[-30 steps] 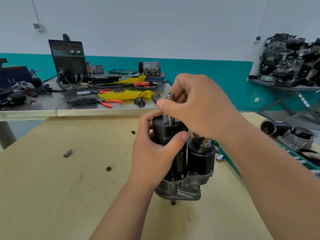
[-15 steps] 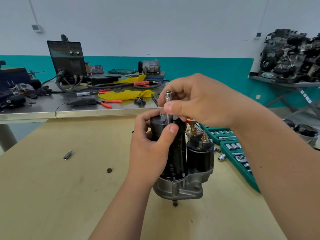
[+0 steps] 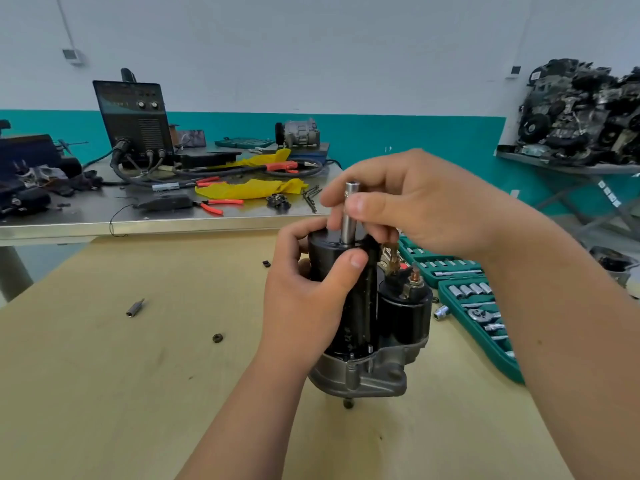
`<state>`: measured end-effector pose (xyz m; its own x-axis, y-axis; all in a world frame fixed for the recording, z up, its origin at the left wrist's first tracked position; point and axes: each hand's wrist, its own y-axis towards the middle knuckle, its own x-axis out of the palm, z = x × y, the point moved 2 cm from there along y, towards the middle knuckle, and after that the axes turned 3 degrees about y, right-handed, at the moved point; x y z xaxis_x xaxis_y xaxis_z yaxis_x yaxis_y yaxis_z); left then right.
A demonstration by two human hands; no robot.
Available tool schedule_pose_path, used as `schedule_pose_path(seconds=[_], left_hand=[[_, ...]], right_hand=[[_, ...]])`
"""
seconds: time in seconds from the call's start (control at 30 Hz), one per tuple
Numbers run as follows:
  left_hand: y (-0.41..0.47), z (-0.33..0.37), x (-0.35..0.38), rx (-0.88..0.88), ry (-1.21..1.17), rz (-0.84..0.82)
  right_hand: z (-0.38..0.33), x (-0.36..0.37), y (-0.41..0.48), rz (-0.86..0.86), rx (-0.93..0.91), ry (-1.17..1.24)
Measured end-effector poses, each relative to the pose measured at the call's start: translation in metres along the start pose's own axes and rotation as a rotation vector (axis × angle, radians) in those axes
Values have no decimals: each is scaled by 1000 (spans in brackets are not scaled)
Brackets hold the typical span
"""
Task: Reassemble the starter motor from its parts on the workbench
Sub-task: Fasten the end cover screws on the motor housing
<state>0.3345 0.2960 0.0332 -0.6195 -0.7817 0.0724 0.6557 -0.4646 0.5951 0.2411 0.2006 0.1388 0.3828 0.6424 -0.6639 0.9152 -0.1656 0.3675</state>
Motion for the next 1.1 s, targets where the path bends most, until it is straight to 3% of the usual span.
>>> schedule_pose_path(seconds=[0.17,0.3,0.37,0.47,0.57,0.63,0.77,0.97,1.03,1.1], left_hand=[[-2,3,2,22,-23,-11],[-4,3,3,18,-39,-26],[-4,3,3,5,-30,-34],[-4,3,4,-2,-33,-47],[-4,3,3,15,-28,-43],[-3,3,3,22,-42,-45],[-3,3,3,23,-57,-51],[-6,2,3,14,-27,-12],[-6,2,3,12,-21,-13],[-5,3,1,17,-23,-19]], right_hand=[[-3,1,1,98,0,-47],[-3,16,-11,450,-13,-250],[-4,22,-13,518,-11,-284],[-4,17,-9,377,39,-285],[-4,3,-8,116,41,-8],[-4,-3,-7,28,-3,48],[-1,1,-4,113,1,42],[-5,28,-15,562,-35,-202],[-5,29,-15,561,-15,-189],[-4,25,-14,436,-25,-117]])
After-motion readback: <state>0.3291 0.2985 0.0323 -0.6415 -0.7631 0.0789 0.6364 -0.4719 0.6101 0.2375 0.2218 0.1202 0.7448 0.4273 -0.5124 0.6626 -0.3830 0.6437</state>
